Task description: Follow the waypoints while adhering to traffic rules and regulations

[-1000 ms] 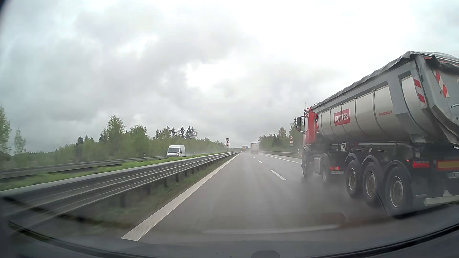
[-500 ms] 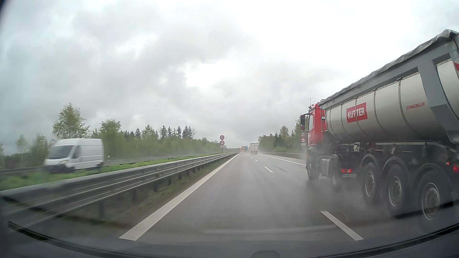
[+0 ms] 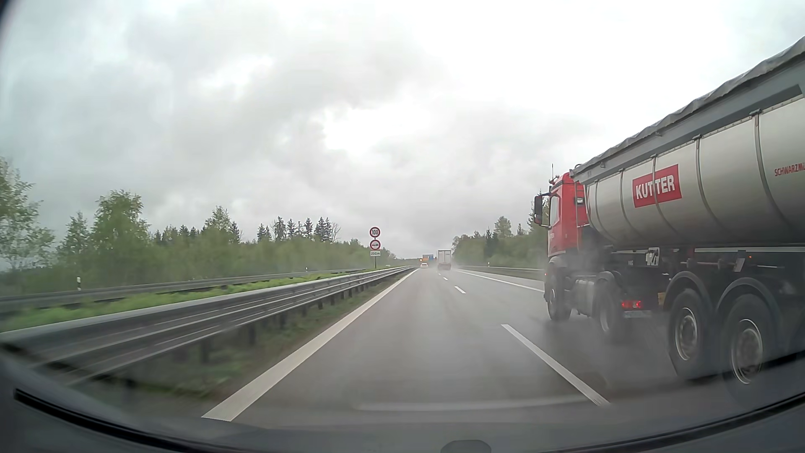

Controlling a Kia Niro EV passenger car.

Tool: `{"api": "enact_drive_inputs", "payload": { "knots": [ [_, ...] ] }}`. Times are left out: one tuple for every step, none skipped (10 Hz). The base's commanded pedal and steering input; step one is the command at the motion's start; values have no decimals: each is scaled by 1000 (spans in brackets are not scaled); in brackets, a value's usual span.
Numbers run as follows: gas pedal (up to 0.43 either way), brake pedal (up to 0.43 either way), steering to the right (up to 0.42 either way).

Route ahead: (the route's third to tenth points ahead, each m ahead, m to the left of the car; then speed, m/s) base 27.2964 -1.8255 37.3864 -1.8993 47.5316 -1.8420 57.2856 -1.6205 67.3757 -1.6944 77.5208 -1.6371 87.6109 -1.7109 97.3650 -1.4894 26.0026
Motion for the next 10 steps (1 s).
{"api": "enact_drive_inputs", "payload": {
  "knots": [
    [228, 0, -2],
    [220, 0, -3],
    [220, 0, -3],
    [220, 0, -3],
    [220, 0, -3],
    [220, 0, -3],
    [220, 0, -4],
    [220, 0, -3],
    [220, 0, -3],
    [209, 0, -3]
  ]
}}
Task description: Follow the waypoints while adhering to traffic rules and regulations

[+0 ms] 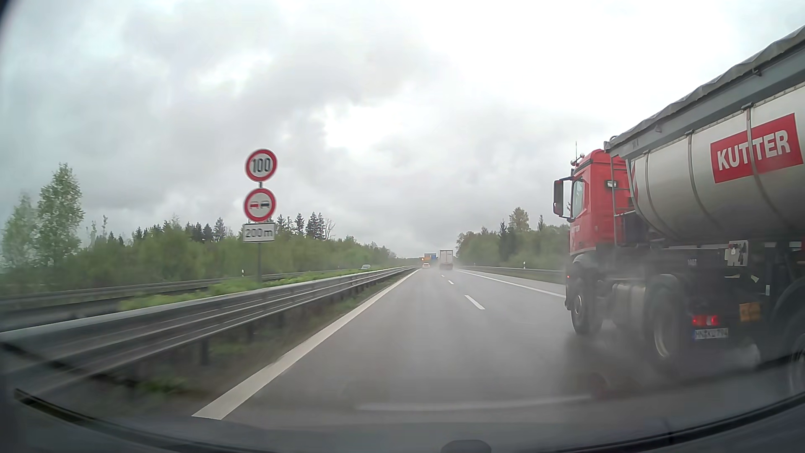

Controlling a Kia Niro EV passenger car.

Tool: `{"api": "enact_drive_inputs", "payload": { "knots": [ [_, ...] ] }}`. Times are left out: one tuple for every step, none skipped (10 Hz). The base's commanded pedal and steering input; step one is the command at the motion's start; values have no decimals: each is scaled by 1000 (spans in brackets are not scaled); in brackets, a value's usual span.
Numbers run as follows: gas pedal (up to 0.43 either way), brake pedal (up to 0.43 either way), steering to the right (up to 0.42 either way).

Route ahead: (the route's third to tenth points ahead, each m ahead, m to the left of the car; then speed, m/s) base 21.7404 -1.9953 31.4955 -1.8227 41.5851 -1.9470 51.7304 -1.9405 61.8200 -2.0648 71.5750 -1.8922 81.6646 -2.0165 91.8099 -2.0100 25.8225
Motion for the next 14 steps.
{"api": "enact_drive_inputs", "payload": {
  "knots": [
    [197, 0, -3],
    [197, 0, -3],
    [197, 0, -3],
    [197, 0, -3],
    [197, 0, -3],
    [197, 0, -3],
    [197, 0, -3],
    [197, 0, -3],
    [197, 0, -3],
    [197, 0, -3],
    [197, 0, -3],
    [197, 0, -3],
    [197, 0, -2],
    [197, 0, -2]
  ]
}}
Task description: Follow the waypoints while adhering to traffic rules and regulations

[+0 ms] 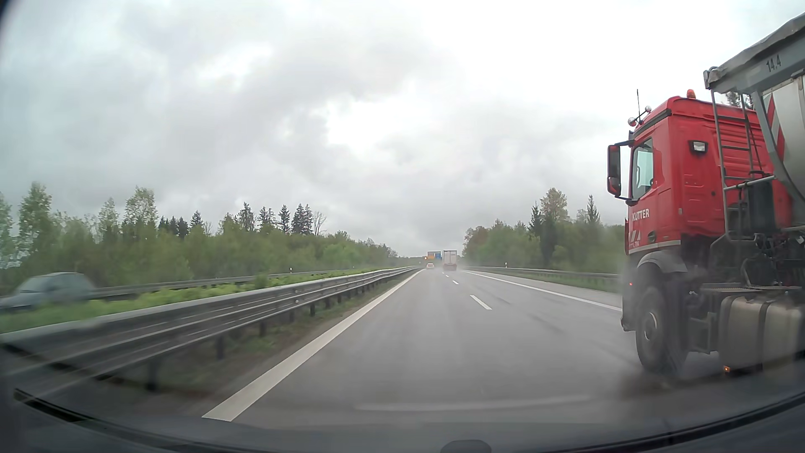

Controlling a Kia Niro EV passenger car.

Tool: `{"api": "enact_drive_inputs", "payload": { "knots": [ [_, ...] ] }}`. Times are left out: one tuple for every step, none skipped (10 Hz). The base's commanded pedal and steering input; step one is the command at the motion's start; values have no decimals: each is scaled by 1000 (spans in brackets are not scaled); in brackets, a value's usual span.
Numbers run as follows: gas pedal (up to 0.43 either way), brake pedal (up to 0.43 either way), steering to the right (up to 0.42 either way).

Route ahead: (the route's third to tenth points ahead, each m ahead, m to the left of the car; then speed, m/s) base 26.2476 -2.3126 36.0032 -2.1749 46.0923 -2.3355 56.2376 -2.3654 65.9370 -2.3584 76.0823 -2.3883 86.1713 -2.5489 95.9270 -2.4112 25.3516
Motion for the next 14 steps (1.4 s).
{"api": "enact_drive_inputs", "payload": {
  "knots": [
    [197, 0, -2],
    [197, 0, -1],
    [197, 0, -1],
    [197, 0, -1],
    [197, 0, -1],
    [197, 0, -1],
    [197, 0, -1],
    [197, 0, 0],
    [197, 0, 0],
    [197, 0, -1],
    [197, 0, 0],
    [197, 0, 0],
    [197, 0, -1],
    [197, 0, -1]
  ]
}}
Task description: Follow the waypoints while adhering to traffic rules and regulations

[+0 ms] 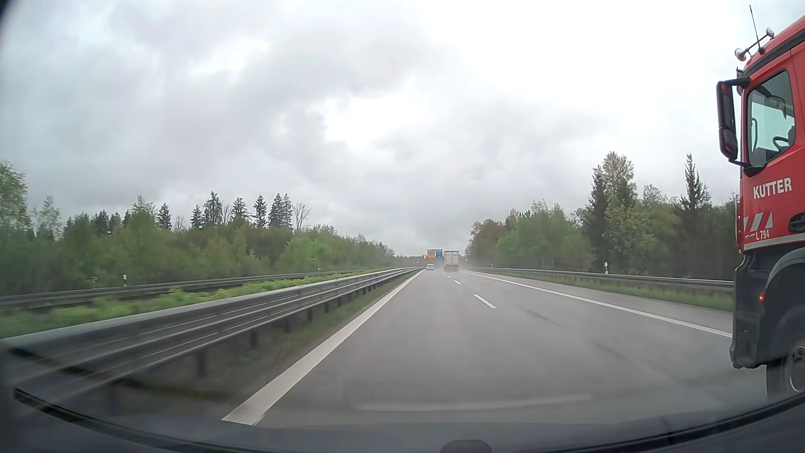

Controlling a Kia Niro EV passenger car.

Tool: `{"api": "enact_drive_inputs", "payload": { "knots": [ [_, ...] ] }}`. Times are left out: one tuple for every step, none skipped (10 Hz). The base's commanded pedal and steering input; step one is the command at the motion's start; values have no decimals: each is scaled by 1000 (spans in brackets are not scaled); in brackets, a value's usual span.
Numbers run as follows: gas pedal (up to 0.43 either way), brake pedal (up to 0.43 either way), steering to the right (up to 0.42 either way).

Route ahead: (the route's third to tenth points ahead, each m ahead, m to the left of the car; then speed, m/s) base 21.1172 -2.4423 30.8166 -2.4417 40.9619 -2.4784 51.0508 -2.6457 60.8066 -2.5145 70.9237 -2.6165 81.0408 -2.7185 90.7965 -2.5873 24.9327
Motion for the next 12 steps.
{"api": "enact_drive_inputs", "payload": {
  "knots": [
    [197, 0, -1],
    [197, 0, -1],
    [197, 0, -1],
    [197, 0, -1],
    [197, 0, -1],
    [197, 0, 0],
    [197, 0, 0],
    [197, 0, 0],
    [197, 0, 0],
    [197, 0, 0],
    [197, 0, 0],
    [197, 0, -1]
  ]
}}
